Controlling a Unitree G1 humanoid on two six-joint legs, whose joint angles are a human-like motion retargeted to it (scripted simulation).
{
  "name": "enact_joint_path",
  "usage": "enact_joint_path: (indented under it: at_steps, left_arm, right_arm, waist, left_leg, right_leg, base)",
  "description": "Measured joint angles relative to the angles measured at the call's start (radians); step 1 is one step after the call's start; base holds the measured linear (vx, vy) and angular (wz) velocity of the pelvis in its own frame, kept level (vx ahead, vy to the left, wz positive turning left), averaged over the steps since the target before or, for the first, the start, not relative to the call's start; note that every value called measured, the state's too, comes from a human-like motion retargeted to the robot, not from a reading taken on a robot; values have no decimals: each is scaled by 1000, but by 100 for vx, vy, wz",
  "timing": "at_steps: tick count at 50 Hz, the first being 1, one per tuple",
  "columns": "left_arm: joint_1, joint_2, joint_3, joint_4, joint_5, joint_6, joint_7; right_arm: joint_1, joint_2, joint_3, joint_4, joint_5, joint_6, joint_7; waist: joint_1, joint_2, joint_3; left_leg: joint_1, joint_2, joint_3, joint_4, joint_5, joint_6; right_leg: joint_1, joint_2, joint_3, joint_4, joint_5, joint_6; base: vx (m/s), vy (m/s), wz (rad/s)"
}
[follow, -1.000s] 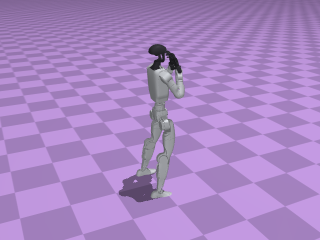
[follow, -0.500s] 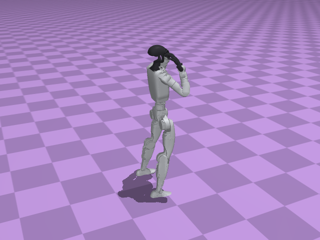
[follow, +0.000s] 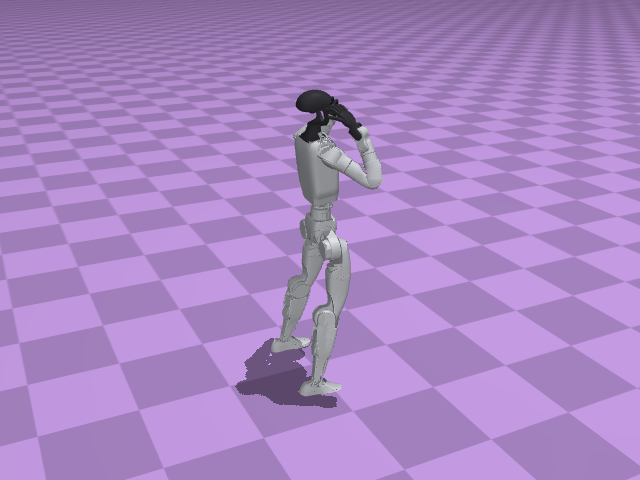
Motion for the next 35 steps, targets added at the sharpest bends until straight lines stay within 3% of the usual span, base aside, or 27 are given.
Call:
enact_joint_path:
  at_steps: [10,18,22,30,35]
  left_arm:
    - [24,-23,25,-6,-38,-91,95]
    - [65,-40,-63,5,-17,-5,3]
    - [126,-66,-95,11,-24,42,-39]
    - [140,-90,-43,-5,-52,-20,19]
    - [238,-163,-196,-37,-122,15,32]
  right_arm:
    - [94,98,-30,21,128,-69,-57]
    - [222,107,-26,24,131,31,48]
    - [246,123,-33,18,118,40,55]
    - [239,133,-70,24,165,-17,0]
    - [380,149,22,16,257,16,18]
  waist:
    - [-4,-13,-16]
    - [0,-23,1]
    - [-6,-25,13]
    - [-22,-30,0]
    - [-6,-34,0]
  left_leg:
    - [-4,3,3,-2,4,-3]
    - [-1,-2,0,-2,1,3]
    - [2,-5,0,-2,1,7]
    - [3,0,6,-2,2,4]
    - [9,-1,13,-11,6,9]
  right_leg:
    - [-6,3,2,-3,4,0]
    - [-3,-2,2,-1,0,0]
    - [0,-4,3,0,0,0]
    - [-2,0,9,-2,3,0]
    - [2,1,14,-17,12,0]
  base:
    - [0,0,0]
    - [0,0,0]
    - [0,0,0]
    - [0,0,0]
    - [0,0,0]
